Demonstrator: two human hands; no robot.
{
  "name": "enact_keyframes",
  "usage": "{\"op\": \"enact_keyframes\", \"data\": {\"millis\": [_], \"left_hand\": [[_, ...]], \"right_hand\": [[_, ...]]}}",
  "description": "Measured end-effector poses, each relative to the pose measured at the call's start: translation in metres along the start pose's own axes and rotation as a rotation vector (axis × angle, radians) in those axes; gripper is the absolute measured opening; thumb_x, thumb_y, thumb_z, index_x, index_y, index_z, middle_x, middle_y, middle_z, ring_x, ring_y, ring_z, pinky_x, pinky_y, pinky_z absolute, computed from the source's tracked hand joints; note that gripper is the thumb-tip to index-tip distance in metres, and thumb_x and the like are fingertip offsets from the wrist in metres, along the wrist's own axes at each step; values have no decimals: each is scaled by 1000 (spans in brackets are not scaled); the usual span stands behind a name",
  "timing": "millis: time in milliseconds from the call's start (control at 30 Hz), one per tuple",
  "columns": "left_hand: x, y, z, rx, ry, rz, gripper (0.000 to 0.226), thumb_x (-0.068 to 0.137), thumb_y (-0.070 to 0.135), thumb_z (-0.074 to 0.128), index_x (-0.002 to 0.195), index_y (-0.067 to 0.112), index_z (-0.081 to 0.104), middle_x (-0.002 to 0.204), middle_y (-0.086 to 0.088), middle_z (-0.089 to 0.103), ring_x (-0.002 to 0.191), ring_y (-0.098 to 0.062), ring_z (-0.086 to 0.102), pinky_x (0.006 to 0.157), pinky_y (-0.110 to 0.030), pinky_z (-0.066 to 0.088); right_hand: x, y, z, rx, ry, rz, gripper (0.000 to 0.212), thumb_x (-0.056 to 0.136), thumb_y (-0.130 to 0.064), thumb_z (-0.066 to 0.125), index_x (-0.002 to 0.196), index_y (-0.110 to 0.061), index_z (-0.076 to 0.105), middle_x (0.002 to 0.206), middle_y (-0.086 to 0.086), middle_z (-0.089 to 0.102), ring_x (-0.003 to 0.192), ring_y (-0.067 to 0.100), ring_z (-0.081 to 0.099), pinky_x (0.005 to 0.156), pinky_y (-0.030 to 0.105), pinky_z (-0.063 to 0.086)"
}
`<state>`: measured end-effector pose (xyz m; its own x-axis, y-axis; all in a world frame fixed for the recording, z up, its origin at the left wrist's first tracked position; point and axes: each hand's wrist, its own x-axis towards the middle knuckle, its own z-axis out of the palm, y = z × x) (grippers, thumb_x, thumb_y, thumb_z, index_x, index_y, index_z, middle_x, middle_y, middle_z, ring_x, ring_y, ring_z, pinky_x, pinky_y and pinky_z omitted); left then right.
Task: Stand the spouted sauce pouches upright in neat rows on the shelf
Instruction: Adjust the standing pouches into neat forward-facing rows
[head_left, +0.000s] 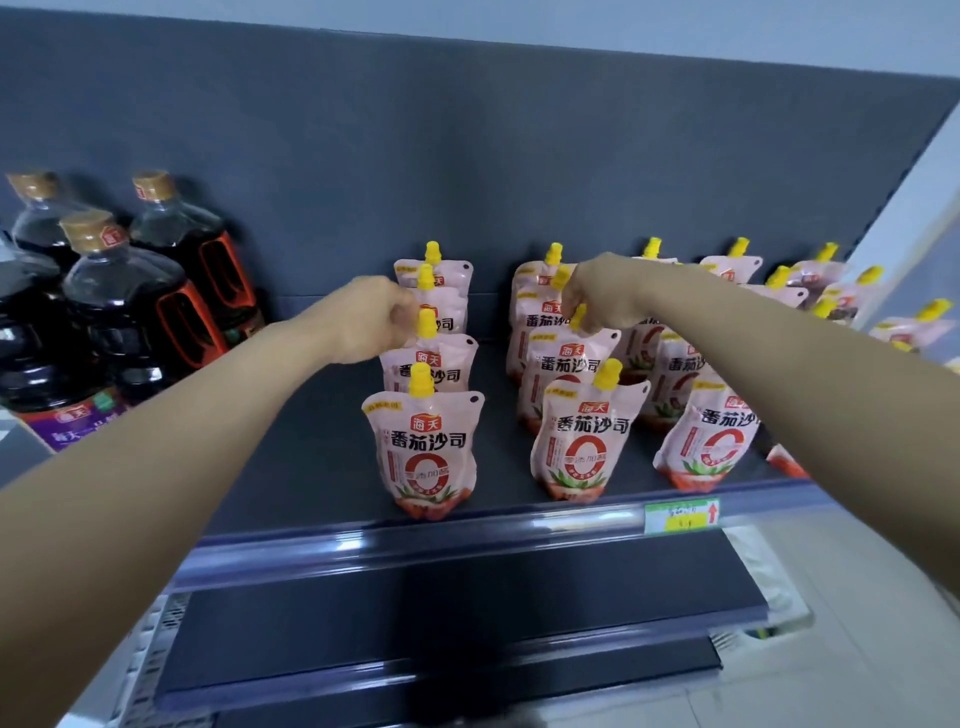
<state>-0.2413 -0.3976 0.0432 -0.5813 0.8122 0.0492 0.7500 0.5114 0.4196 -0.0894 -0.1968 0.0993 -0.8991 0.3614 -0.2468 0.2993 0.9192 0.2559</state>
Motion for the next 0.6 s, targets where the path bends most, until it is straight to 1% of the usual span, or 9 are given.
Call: {"op": "enact_keyframes", "data": {"millis": [100,133,200,267,333,400,433,533,600], "left_hand": [[-1,8,-11,-4,114,-7,23,86,9,62,108,14,65,105,-8,68,95,-21,64,91,-35,50],[-3,14,-17,-21,160,8,23,86,9,62,109,13,65,104,-8,68,93,-20,63,90,-33,50],[-11,35,-28,-71,218,55,20,87,13,62,106,14,66,100,-4,68,89,-16,62,85,-28,48],[-21,59,-36,-114,223,103,16,86,19,63,102,18,67,94,1,68,85,-13,63,82,-26,49],[-31,83,-36,-122,170,142,14,85,24,65,98,21,68,91,5,68,83,-9,63,80,-24,49],[-37,104,-28,-88,79,169,13,83,26,66,96,24,67,93,7,68,87,-6,63,81,-24,48],[-38,114,-21,-63,26,175,15,83,26,67,98,25,66,96,7,67,89,-7,63,82,-24,48],[-30,133,5,5,-128,142,31,81,24,70,111,17,64,102,3,65,95,-12,62,82,-26,48],[-23,137,24,11,-177,117,32,80,22,71,111,15,64,103,1,67,95,-15,63,84,-28,50]], "right_hand": [[1,1,6,44,45,16,37,93,-17,58,130,-17,59,128,10,61,98,26,55,88,30,46],[1,2,6,51,60,15,39,93,-18,59,131,-17,57,128,10,61,99,26,56,90,31,46],[-1,6,2,75,115,11,42,91,-20,62,132,-17,56,127,11,61,112,30,57,95,35,47],[-7,8,-8,109,171,-14,35,89,-23,63,122,-13,63,119,12,66,111,32,59,94,38,49],[-16,9,-17,125,164,-52,29,88,-27,64,109,-7,70,106,13,71,102,32,62,90,38,52],[-28,8,-20,151,78,-93,29,87,-30,64,103,-7,72,97,11,73,95,28,66,87,37,53],[-33,9,-20,161,19,-112,30,87,-32,64,103,-8,72,96,9,73,92,25,68,87,36,53],[-46,12,-10,197,-133,-165,35,84,-41,66,104,-13,72,99,5,73,92,20,67,87,32,50],[-50,14,3,169,-163,-207,37,86,-37,66,112,-11,69,104,7,71,97,22,65,86,33,50]]}}
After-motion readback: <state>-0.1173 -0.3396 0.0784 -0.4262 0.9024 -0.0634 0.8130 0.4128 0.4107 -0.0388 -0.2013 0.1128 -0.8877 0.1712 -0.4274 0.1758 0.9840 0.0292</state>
